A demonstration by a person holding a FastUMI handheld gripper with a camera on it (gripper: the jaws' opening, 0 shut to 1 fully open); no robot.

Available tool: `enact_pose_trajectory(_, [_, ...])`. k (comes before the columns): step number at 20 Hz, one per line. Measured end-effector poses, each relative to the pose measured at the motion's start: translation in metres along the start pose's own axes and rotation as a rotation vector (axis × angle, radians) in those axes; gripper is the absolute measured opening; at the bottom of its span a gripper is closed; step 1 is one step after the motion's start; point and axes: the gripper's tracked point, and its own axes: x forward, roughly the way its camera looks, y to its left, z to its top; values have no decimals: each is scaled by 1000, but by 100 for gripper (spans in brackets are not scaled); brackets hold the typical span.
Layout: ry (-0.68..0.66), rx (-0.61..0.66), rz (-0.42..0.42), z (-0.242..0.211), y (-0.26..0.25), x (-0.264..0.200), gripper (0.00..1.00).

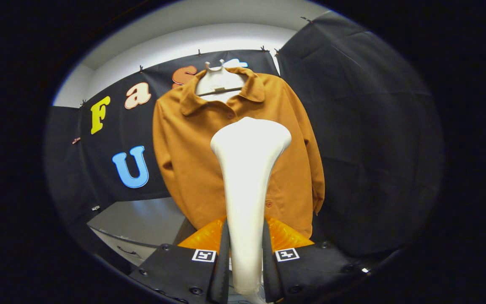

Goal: Iron the clothes twice with a garment steamer, once on the left side and once on the right side.

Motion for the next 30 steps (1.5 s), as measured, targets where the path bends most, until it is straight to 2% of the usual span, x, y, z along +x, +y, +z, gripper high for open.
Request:
enact_pose_trajectory(3, [-36,-37,5,15,51,-26,36])
enact_pose_trajectory(10, [-69,-86,92,25,169,-64,36])
enact_pose_trajectory(17, [-92,-117,167,30,276,-76,36])
enact_pose_trajectory(25, [-76,-135,210,20,346,-81,36])
enact_pose_trajectory(30, [-61,-144,237,13,365,-85,36])
